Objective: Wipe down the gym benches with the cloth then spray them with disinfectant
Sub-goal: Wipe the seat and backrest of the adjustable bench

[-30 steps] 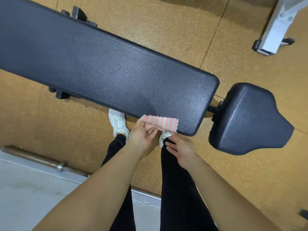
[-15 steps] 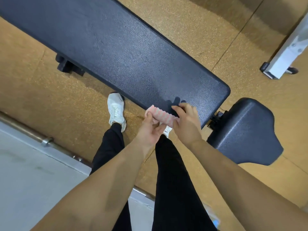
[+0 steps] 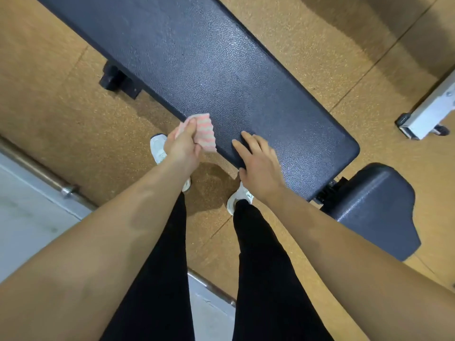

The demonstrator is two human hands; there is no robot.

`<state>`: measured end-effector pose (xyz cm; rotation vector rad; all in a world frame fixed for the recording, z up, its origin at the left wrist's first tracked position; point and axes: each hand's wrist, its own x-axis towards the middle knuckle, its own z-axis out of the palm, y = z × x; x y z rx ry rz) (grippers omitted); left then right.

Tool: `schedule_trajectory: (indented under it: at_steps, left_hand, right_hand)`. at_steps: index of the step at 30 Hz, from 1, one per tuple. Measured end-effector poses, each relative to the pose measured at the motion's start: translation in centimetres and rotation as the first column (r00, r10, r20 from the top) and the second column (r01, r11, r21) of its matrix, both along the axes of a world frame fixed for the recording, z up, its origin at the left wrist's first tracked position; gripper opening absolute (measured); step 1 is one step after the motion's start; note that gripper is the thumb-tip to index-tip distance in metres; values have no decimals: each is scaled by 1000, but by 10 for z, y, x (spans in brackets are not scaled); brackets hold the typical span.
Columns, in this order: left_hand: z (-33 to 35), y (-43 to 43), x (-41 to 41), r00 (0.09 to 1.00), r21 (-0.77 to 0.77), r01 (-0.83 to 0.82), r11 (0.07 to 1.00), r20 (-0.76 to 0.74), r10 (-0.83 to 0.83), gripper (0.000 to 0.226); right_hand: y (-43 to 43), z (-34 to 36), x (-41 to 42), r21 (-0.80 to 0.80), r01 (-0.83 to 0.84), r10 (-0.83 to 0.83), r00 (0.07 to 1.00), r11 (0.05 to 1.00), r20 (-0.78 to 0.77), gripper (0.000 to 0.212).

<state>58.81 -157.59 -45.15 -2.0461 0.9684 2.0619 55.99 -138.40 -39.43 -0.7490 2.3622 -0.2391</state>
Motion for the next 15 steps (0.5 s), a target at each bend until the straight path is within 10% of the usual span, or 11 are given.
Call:
schedule_trajectory:
  at_steps: [15]
  left_hand:
    - [21, -156, -71, 989, -116, -123, 986, 64, 131, 48]
  right_hand:
    - [-127, -16, -50, 113, -45, 54, 995, 993, -79, 72]
